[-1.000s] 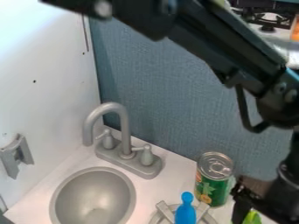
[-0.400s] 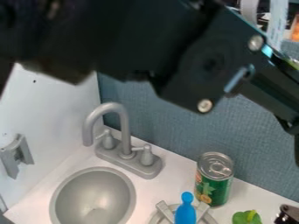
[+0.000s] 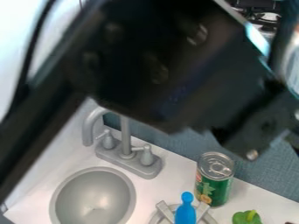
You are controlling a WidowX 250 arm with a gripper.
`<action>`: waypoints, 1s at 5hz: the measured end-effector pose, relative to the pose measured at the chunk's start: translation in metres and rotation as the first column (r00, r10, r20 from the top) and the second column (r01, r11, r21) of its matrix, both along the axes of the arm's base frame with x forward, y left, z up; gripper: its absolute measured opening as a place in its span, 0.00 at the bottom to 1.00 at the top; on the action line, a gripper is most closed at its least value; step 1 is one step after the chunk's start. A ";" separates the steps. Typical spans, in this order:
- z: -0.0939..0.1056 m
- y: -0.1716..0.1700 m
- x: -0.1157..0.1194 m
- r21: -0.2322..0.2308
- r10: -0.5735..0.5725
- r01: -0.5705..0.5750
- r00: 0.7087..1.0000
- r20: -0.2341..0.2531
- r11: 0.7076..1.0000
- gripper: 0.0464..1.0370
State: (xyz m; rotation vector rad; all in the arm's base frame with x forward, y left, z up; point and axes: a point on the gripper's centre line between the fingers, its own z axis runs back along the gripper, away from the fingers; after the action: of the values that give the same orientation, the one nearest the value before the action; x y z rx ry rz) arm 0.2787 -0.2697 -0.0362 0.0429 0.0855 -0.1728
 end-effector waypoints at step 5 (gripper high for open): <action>-0.033 0.005 0.019 0.010 0.002 -0.001 0.999 -0.039 1.000 0.64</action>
State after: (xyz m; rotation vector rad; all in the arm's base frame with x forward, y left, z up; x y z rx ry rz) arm 0.2982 -0.2650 -0.0692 0.0493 0.1250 -0.1718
